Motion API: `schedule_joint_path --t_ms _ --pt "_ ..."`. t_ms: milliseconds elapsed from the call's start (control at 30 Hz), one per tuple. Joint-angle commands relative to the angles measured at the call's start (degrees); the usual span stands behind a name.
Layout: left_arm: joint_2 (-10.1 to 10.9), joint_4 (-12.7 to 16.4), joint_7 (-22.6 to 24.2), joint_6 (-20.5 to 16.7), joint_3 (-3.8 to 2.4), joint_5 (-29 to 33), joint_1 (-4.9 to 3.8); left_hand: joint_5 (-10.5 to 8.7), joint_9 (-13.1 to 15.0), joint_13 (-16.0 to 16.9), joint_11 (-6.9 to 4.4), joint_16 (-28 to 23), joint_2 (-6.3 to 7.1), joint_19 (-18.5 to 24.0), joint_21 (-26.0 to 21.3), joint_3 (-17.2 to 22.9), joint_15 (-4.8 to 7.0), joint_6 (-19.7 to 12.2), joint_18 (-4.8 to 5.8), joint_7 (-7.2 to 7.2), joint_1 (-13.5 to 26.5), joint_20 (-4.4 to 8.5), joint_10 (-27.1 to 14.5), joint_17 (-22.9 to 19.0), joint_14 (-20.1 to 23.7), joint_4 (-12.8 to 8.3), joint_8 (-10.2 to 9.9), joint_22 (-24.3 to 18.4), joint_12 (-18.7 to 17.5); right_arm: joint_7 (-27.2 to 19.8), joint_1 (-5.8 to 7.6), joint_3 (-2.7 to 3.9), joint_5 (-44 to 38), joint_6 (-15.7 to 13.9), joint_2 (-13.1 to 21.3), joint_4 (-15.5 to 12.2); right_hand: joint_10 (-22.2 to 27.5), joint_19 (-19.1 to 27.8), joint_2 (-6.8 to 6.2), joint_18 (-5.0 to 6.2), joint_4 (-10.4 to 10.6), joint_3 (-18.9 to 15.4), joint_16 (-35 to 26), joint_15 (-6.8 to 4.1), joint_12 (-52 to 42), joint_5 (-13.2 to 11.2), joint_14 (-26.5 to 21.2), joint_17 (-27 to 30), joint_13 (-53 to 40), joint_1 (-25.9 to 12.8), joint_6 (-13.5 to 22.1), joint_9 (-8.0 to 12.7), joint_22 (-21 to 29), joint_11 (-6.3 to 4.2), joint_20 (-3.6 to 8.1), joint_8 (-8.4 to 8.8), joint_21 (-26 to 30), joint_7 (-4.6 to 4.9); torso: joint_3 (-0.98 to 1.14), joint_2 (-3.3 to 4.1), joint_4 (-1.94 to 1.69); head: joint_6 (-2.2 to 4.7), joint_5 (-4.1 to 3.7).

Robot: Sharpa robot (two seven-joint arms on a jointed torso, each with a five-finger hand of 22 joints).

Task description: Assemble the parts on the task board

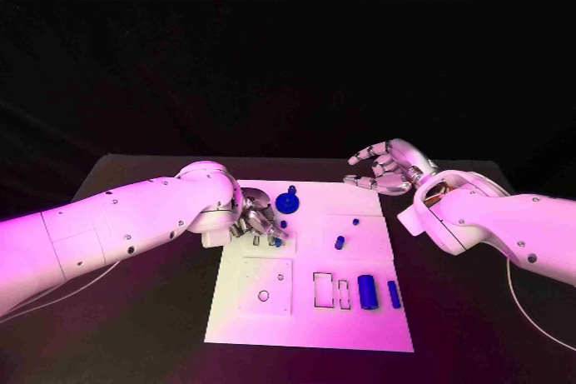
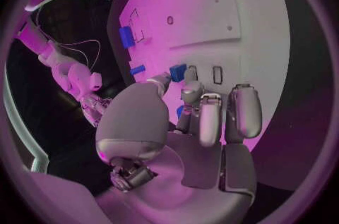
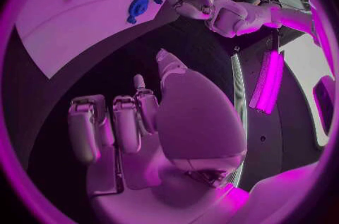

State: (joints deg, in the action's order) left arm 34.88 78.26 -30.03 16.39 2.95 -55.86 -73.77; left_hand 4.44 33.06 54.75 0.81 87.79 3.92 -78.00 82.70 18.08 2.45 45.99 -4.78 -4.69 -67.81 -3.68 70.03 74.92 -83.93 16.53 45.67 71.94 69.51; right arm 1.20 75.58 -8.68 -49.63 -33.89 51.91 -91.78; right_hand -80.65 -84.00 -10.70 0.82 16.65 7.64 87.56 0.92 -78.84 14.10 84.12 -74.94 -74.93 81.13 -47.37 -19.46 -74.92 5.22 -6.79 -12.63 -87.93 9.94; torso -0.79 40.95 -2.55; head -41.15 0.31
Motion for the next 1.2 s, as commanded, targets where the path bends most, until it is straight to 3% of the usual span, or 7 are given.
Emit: schedule_joint_path --t_ms 33,267,367,600,800,967,1200 --pt "-0.2 -0.1 0.0 1.1 0.01 1.4 -0.19 0.14 0.5 0.1 -0.49 0.1 -0.21 -0.1 0.4 2.6 0.49 -0.4 0.88 0.34 -2.1 0.21 -0.1 11.1 -4.8 -0.1 -0.2 0.2 0.0 -0.1 -0.01 0.02 -0.4 1.1 -0.1 0.1 0.2 -4.5 0.46 -0.17 -0.1 0.4 -0.3 -0.11 0.1 0.5 4.2 -7.6 -4.7 -0.3 -0.3 0.1 -13.6 -0.17 -0.14 -0.35 0.2 -0.04 0.00 -0.02 0.00 -0.08 0.08" --pt "-0.1 -0.2 0.1 0.7 0.01 2.3 -0.19 0.04 1.7 0.2 -0.72 0.1 0.66 0.0 0.4 8.9 0.69 -0.3 0.90 0.53 -4.5 0.40 -0.1 11.3 -4.8 -0.6 -0.5 0.4 -0.2 -0.1 -0.01 0.01 -0.4 1.2 -0.3 0.2 0.2 -4.5 0.40 -0.16 -0.2 0.7 -0.3 -0.17 0.1 1.7 4.2 -7.6 -4.7 -0.3 -0.2 0.2 -13.6 -0.23 -0.07 -0.53 0.3 -0.08 0.00 -0.02 -0.02 -0.08 0.08" --pt "0.0 -0.1 0.2 0.6 0.01 2.9 -0.19 -0.04 2.7 0.2 -0.81 0.1 1.89 -0.1 0.5 15.6 0.77 -0.6 0.92 0.48 -5.4 0.53 -0.1 11.4 -4.8 -2.1 -0.6 0.5 -0.5 0.0 -0.01 0.01 -0.4 1.3 -0.3 0.3 0.2 -4.5 0.38 -0.18 -0.2 0.8 -0.3 -0.19 0.1 2.0 4.2 -7.6 -4.7 -0.3 -0.2 0.2 -13.7 -0.24 -0.05 -0.58 0.2 -0.09 -0.01 0.01 0.00 -0.05 0.10" --pt "0.8 0.3 0.5 -0.1 -0.14 5.3 -0.18 0.66 6.1 0.3 -0.61 0.3 5.38 -0.2 0.7 32.1 0.64 -1.4 0.98 0.26 -1.1 0.45 0.5 11.7 -5.0 -9.7 0.7 1.0 -1.0 0.0 -0.02 0.00 -0.4 1.4 -0.3 0.4 0.3 -4.5 0.37 -0.16 -0.2 0.9 -0.4 -0.20 0.1 2.2 4.2 -7.6 -4.6 -0.3 -0.2 0.2 -13.6 -0.25 -0.04 -0.62 0.3 -0.10 0.02 -0.02 0.00 -0.08 0.00" --pt "2.0 1.0 0.7 -2.0 -0.34 6.8 -0.16 1.84 7.1 1.0 -0.70 0.5 5.70 -0.3 0.8 34.2 0.72 -1.2 0.99 0.33 0.6 0.48 1.2 12.2 -5.1 -11.9 1.1 1.2 -0.6 0.0 -0.03 -0.01 -0.3 1.3 -0.2 0.5 0.3 -4.4 0.61 -0.13 0.0 1.2 -0.4 -0.22 0.2 4.4 4.1 -7.5 -4.5 -1.4 -0.1 0.4 -13.6 -0.26 0.00 -0.84 0.4 -0.10 0.01 -0.04 -0.05 -0.17 -0.05" --pt "3.2 2.3 1.1 -4.5 -0.40 7.3 -0.13 6.99 8.1 1.8 -0.93 0.8 6.40 -0.8 1.1 35.9 0.95 -0.3 1.12 0.52 2.7 0.66 2.1 12.6 -5.3 -14.2 1.4 1.8 -0.2 0.0 -0.03 -0.02 -0.4 1.3 -0.2 0.5 0.3 -4.4 0.58 -0.13 -0.1 1.2 -0.4 -0.22 0.1 4.6 4.1 -7.4 -4.5 -1.5 -0.1 0.4 -13.6 -0.27 0.01 -0.87 0.4 -0.10 -0.01 0.01 -0.07 -0.15 -0.03" --pt "4.3 4.1 1.5 -7.6 -0.39 5.4 -0.03 9.51 8.5 2.4 -1.12 0.9 6.81 -1.3 1.4 36.2 1.12 0.4 1.27 0.68 3.3 0.80 2.8 12.8 -5.3 -15.4 1.4 2.6 0.1 0.0 -0.05 -0.03 -0.5 1.4 -0.1 0.5 0.3 -4.4 0.58 -0.13 0.0 1.3 -0.4 -0.23 0.2 4.8 4.1 -7.4 -4.5 -1.6 -0.1 0.4 -13.6 -0.27 0.01 -0.90 0.4 -0.10 0.02 0.05 -0.14 -0.28 0.05"
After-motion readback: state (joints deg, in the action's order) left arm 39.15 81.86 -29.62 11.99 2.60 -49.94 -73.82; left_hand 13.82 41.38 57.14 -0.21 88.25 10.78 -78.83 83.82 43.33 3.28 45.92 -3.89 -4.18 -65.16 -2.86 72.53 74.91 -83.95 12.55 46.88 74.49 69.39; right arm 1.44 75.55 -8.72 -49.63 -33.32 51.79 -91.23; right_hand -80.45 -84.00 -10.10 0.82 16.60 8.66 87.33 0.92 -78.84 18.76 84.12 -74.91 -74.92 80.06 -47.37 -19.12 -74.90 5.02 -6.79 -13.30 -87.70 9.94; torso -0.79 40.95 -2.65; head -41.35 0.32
